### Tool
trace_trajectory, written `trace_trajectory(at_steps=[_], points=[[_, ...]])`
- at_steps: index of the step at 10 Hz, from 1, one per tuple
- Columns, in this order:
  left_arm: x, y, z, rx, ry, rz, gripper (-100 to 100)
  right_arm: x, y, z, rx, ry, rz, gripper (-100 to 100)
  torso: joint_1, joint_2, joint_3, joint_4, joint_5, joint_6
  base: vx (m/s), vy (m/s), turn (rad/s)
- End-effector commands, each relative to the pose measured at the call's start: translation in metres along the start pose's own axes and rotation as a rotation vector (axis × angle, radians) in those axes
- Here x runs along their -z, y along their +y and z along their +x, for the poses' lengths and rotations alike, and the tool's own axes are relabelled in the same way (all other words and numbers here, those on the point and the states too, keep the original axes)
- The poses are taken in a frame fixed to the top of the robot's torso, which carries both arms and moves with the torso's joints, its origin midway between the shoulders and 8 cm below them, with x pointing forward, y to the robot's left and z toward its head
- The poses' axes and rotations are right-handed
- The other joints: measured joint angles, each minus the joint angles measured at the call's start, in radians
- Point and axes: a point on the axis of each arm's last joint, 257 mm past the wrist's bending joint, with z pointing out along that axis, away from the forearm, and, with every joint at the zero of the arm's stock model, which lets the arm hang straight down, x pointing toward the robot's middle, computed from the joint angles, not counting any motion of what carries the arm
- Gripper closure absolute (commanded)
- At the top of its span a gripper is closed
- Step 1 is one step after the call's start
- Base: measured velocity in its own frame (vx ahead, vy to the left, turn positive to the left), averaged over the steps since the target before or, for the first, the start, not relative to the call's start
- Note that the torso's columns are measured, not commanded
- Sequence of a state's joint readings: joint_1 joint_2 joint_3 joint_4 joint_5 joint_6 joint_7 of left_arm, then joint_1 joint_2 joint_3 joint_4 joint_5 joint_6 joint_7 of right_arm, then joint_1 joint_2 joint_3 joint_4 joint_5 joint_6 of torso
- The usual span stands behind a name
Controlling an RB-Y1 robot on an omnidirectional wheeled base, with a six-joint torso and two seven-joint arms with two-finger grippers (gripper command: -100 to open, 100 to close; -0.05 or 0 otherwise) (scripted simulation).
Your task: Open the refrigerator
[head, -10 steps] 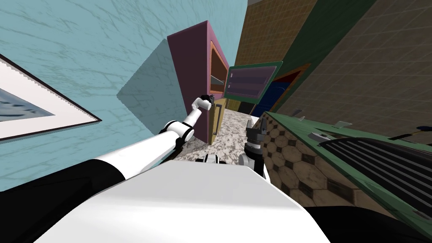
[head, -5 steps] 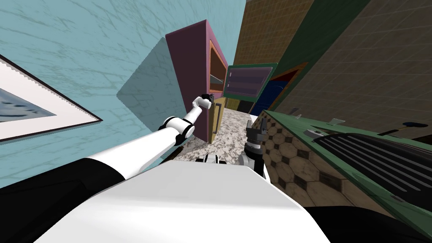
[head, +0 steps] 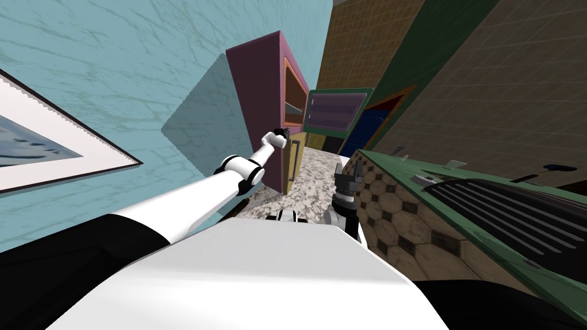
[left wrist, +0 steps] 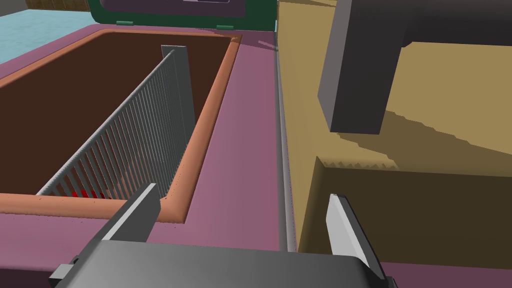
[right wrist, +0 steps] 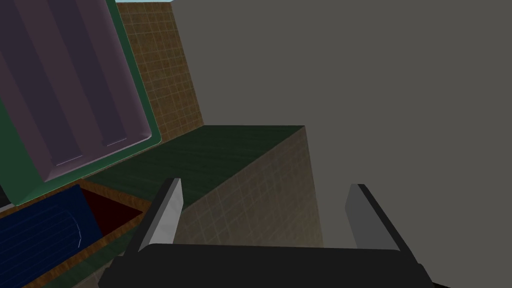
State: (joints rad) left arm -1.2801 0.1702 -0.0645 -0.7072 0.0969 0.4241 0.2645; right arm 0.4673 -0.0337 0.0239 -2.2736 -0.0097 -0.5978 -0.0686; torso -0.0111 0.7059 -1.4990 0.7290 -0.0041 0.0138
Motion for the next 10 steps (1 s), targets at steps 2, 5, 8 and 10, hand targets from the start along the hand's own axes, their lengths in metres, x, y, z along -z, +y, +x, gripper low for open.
trace_trajectory(at_steps=[2, 5, 8, 10], points=[[-0.007, -0.022, -0.001, -0.003, -0.001, 0.044, -100, 0.000, 0.000, 0.000, 0.000, 0.000, 0.000, 0, 0.001, 0.007, 0.006, 0.006, 0.000, -0.004, -0.041, 0.012, -0.003], [-0.008, -0.021, -0.002, 0.002, -0.012, 0.014, -100, 0.000, 0.000, 0.000, 0.000, 0.000, 0.000, 0, 0.005, 0.006, 0.004, -0.001, 0.002, -0.007, -0.012, 0.015, 0.030], [-0.007, -0.032, 0.000, 0.004, -0.012, 0.014, -100, 0.000, 0.000, 0.000, 0.000, 0.000, 0.000, 0, 0.006, 0.013, 0.010, 0.005, 0.002, -0.007, -0.001, 0.030, 0.008], [-0.006, -0.043, 0.002, 0.005, -0.013, 0.015, -100, 0.000, 0.000, 0.000, 0.000, 0.000, 0.000, 0, 0.002, 0.014, 0.010, 0.007, 0.001, -0.006, -0.001, 0.013, 0.012]])
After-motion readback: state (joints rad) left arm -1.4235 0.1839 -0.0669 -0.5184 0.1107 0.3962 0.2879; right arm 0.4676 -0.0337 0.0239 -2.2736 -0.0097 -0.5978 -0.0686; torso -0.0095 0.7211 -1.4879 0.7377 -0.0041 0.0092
